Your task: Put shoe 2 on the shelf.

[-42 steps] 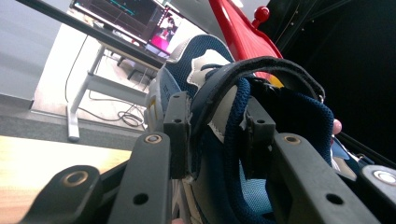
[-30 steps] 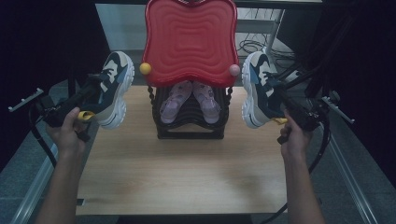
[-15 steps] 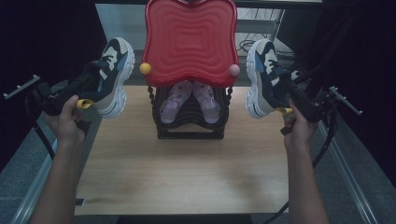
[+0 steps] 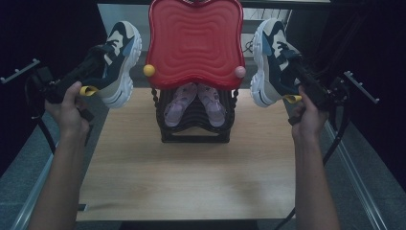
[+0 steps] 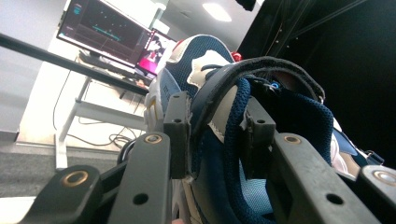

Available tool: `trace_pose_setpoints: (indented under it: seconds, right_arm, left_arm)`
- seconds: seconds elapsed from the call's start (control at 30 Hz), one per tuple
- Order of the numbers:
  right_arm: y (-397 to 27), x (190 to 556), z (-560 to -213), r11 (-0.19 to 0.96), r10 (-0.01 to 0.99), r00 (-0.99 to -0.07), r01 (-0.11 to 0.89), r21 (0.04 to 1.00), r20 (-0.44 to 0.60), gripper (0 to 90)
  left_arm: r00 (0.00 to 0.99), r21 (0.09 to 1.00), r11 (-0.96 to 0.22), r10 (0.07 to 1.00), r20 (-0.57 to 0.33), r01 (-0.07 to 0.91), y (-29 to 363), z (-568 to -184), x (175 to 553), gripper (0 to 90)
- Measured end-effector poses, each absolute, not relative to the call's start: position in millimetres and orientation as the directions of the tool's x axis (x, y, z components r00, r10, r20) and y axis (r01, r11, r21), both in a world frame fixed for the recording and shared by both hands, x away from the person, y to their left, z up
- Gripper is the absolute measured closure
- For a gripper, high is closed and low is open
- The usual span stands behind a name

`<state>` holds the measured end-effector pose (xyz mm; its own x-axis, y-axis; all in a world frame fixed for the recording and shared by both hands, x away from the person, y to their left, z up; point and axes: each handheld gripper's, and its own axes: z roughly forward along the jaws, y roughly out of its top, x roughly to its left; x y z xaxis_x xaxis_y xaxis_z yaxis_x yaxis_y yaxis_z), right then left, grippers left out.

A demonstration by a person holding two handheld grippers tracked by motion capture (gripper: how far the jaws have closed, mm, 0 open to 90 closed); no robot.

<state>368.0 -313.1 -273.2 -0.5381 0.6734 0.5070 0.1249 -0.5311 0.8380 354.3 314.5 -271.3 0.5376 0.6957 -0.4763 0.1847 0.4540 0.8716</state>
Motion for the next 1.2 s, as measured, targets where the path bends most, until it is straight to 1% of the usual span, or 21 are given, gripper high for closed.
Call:
trace_pose_setpoints:
  seconds: [0.13, 0.3, 0.43, 0.63, 0.73, 0.9, 1.2]
  right_arm:
    - [-307, 370, -261, -0.523, 0.673, -0.55, 0.119, 0.844, 0.494, 73.6]
    - [-297, 376, -245, -0.506, 0.68, -0.554, 0.121, 0.854, 0.481, 73.6]
    - [-290, 383, -235, -0.504, 0.671, -0.564, 0.13, 0.854, 0.482, 73.5]
    - [-280, 391, -217, -0.507, 0.656, -0.585, 0.127, 0.852, 0.477, 73.6]
    - [-275, 393, -212, -0.503, 0.653, -0.589, 0.132, 0.854, 0.475, 73.5]
    - [-255, 400, -199, -0.475, 0.654, -0.606, 0.137, 0.869, 0.453, 73.5]
    - [-232, 415, -192, -0.452, 0.654, -0.61, 0.16, 0.877, 0.448, 73.4]
  left_arm:
    - [0.551, 0.872, 0.458, 0.688, -0.472, 0.175, 308, -255, 359, 68.7]
    - [0.549, 0.883, 0.443, 0.704, -0.451, 0.157, 298, -230, 367, 68.7]
    - [0.543, 0.888, 0.432, 0.714, -0.443, 0.156, 289, -218, 375, 68.7]
    - [0.565, 0.882, 0.444, 0.692, -0.451, 0.16, 271, -209, 384, 68.7]
    - [0.571, 0.892, 0.425, 0.698, -0.432, 0.156, 260, -201, 388, 68.7]
    - [0.589, 0.898, 0.411, 0.692, -0.418, 0.154, 245, -190, 393, 68.7]
    - [0.588, 0.908, 0.387, 0.701, -0.404, 0.163, 224, -187, 403, 68.7]
